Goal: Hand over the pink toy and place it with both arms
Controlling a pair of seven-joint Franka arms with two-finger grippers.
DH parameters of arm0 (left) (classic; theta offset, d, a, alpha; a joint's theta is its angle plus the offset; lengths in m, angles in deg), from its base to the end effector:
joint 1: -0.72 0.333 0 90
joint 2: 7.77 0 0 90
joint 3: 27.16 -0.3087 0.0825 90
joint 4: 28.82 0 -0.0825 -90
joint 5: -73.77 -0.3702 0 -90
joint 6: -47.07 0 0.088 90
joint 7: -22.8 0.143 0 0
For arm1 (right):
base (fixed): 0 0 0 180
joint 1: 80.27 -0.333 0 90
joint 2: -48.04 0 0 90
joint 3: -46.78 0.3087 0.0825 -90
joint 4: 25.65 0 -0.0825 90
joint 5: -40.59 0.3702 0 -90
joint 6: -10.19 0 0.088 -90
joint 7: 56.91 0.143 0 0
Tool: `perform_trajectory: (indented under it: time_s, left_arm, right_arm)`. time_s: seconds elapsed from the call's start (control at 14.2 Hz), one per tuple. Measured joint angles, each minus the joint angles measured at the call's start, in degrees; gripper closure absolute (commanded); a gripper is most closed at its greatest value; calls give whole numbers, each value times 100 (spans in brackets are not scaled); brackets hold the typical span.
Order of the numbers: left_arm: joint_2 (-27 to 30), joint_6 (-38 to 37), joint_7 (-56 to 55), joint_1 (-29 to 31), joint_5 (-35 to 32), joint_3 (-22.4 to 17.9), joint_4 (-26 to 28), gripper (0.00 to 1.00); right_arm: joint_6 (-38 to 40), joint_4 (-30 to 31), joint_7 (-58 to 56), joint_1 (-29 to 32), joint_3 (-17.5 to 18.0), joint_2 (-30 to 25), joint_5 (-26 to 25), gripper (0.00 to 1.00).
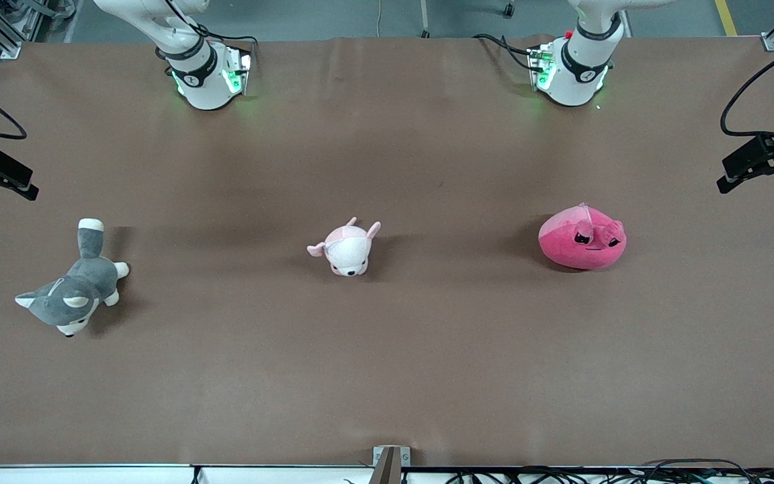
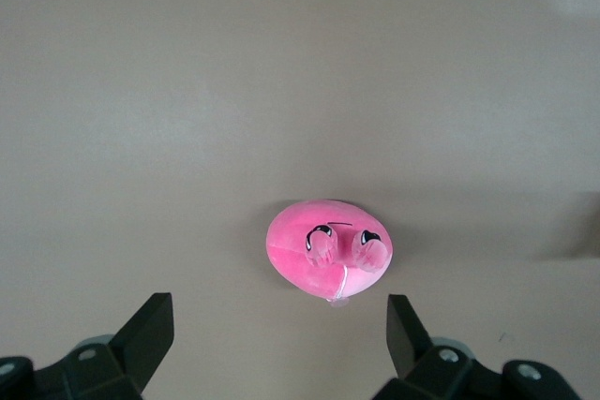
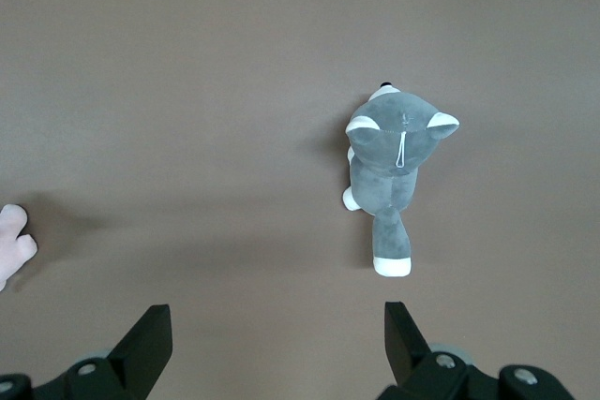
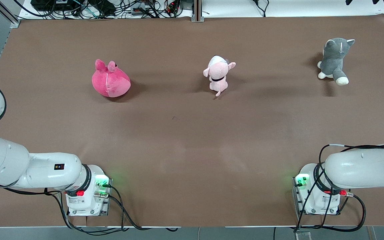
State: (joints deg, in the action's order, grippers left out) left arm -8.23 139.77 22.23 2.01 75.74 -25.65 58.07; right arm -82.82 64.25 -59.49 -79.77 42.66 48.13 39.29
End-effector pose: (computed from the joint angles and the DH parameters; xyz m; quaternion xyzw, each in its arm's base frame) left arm 0.5519 -0.0068 0.6065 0.9988 0.0031 0.0465 0.0176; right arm 0.5465 -0.0473 0.5860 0.9994 -0.0175 0.0256 0.0130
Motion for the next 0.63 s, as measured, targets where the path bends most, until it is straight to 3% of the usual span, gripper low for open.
perform_trajectory:
  time_s: [0.63]
  left_arm:
    - [11, -51, 0, 18, 0, -30, 14, 0]
  right_arm:
    - [16, 0, -1, -2, 5, 0, 0, 0]
